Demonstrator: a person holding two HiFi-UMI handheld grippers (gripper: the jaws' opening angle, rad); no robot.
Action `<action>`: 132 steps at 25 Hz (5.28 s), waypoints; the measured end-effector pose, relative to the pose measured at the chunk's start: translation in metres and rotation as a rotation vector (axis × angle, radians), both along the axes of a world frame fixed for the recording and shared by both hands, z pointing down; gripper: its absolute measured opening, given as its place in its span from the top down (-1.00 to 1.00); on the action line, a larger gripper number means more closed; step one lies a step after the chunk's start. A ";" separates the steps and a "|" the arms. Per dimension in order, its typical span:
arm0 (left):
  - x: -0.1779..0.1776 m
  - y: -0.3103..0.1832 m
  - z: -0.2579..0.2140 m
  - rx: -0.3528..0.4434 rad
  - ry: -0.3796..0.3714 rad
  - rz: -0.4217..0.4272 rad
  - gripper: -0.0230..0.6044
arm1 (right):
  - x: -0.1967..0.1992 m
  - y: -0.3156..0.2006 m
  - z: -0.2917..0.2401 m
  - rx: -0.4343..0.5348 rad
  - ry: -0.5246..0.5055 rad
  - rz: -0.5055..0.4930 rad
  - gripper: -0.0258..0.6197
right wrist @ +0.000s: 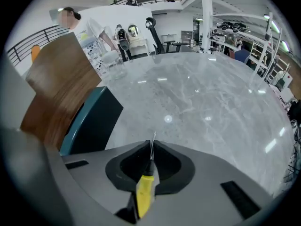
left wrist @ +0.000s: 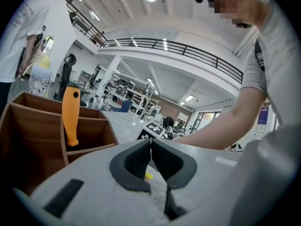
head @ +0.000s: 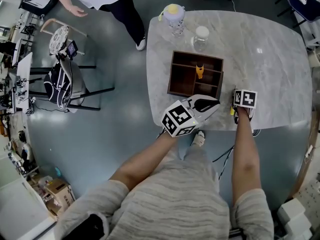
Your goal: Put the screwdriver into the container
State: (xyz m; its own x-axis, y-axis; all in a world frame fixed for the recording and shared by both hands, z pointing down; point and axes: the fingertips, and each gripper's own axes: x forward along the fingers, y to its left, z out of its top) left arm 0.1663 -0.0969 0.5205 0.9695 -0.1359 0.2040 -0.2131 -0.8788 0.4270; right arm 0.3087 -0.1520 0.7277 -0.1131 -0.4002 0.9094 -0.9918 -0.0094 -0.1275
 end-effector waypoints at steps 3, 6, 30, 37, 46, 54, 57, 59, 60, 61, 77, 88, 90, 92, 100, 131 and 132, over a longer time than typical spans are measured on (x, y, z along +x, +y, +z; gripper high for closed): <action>-0.003 0.001 -0.001 -0.001 0.000 -0.001 0.86 | -0.005 0.002 -0.001 -0.005 0.000 -0.008 0.85; -0.005 0.000 -0.004 0.002 0.001 -0.002 0.86 | -0.011 0.001 -0.008 0.016 -0.001 -0.023 0.86; -0.021 0.002 -0.034 0.058 0.014 -0.053 0.86 | -0.074 -0.034 -0.222 0.563 -0.076 -0.158 0.86; -0.033 0.001 -0.046 0.068 0.019 -0.080 0.86 | -0.106 -0.048 -0.290 0.739 -0.147 -0.209 0.86; -0.055 -0.003 -0.049 0.079 0.011 -0.117 0.86 | -0.142 -0.060 -0.312 0.922 -0.317 -0.218 0.86; -0.067 -0.012 -0.045 0.076 -0.001 -0.130 0.86 | -0.159 -0.075 -0.299 0.974 -0.314 -0.219 0.86; -0.069 -0.016 -0.044 0.077 -0.007 -0.125 0.86 | -0.165 -0.079 -0.292 0.981 -0.292 -0.224 0.86; -0.070 -0.018 -0.042 0.075 -0.013 -0.123 0.86 | -0.167 -0.080 -0.287 0.984 -0.278 -0.221 0.86; -0.071 -0.020 -0.040 0.073 -0.016 -0.122 0.86 | -0.168 -0.081 -0.283 0.982 -0.274 -0.219 0.86; -0.071 -0.021 -0.039 0.071 -0.018 -0.121 0.86 | -0.168 -0.082 -0.280 0.980 -0.272 -0.217 0.86; -0.067 -0.034 -0.033 0.059 -0.038 -0.092 0.86 | -0.172 -0.075 -0.250 0.891 -0.248 -0.225 0.86; -0.061 -0.029 -0.034 0.056 -0.032 -0.088 0.86 | -0.174 -0.056 -0.216 0.720 -0.097 -0.319 0.86; -0.062 -0.027 -0.035 0.056 -0.030 -0.092 0.86 | -0.176 -0.053 -0.210 0.694 -0.091 -0.329 0.86; -0.061 -0.026 -0.037 0.056 -0.029 -0.094 0.86 | -0.176 -0.050 -0.207 0.679 -0.089 -0.333 0.86; -0.059 -0.024 -0.040 0.064 -0.024 -0.100 0.86 | -0.177 -0.049 -0.211 0.680 -0.094 -0.357 0.85; -0.071 0.007 -0.092 0.198 0.060 -0.117 0.86 | -0.206 0.073 -0.319 0.945 -0.346 -0.443 0.85; -0.071 0.009 -0.094 0.204 0.065 -0.115 0.86 | -0.209 0.078 -0.319 0.947 -0.352 -0.456 0.86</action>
State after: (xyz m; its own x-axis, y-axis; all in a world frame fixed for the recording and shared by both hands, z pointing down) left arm 0.0957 -0.0883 0.4263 0.9555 -0.2779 0.0989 -0.2944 -0.9198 0.2593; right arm 0.0998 -0.0742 0.4082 -0.6190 -0.7718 0.1455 -0.7844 0.5978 -0.1656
